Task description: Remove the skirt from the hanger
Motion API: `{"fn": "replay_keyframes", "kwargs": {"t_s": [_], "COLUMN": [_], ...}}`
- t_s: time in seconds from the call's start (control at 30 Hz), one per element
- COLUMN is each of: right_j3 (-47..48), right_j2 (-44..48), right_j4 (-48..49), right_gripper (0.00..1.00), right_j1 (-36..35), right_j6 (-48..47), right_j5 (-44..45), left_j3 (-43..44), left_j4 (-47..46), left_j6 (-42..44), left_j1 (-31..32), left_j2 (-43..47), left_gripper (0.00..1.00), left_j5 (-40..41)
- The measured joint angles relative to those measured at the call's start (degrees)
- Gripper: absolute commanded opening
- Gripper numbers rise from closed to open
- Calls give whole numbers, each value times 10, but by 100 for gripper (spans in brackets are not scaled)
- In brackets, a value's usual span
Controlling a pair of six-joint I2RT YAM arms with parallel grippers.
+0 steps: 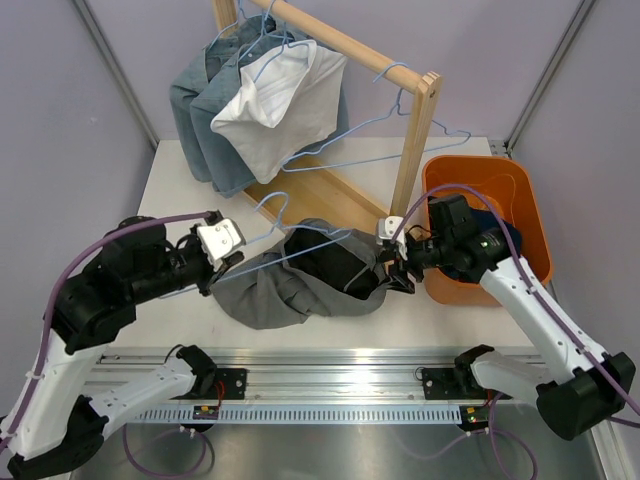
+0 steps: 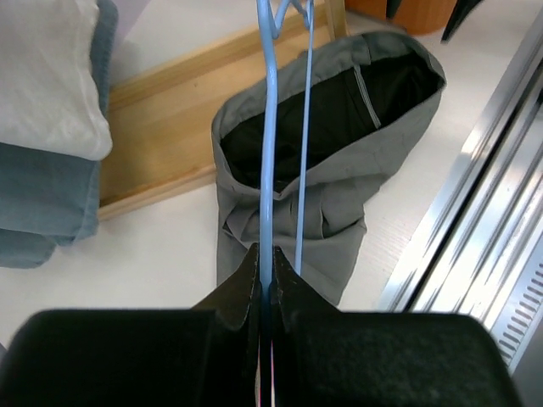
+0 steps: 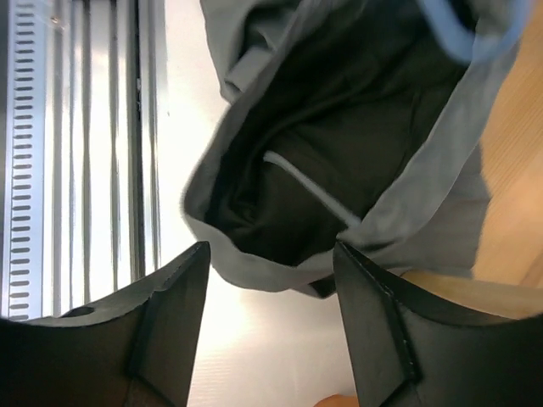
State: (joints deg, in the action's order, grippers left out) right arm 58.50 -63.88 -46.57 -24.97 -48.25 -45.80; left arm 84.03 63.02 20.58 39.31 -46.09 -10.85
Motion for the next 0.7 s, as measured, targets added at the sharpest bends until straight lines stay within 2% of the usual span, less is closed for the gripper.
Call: {"fn": "replay_keyframes", "kwargs": {"t_s": [0.23,0.4,0.7], "right_j3": [128,196,207], "right_j2": [22,3,-48], "right_j4": [-79,-103,-43], "right_gripper": [73,73,70], "right_j1": [0,-5,-74], "right_j6": [-55,-52,54], "right_j5": [-70,-112,-54], "left_j3": [-75,-95,-115], "left_j4": [-19,-68,-163], "left_j6": [0,-6,-42], "left_j1": [0,0,0], "left_j2": [2,-12,-54], "left_gripper": [0,0,0], "left_j5": [-48,-100,-200]}}
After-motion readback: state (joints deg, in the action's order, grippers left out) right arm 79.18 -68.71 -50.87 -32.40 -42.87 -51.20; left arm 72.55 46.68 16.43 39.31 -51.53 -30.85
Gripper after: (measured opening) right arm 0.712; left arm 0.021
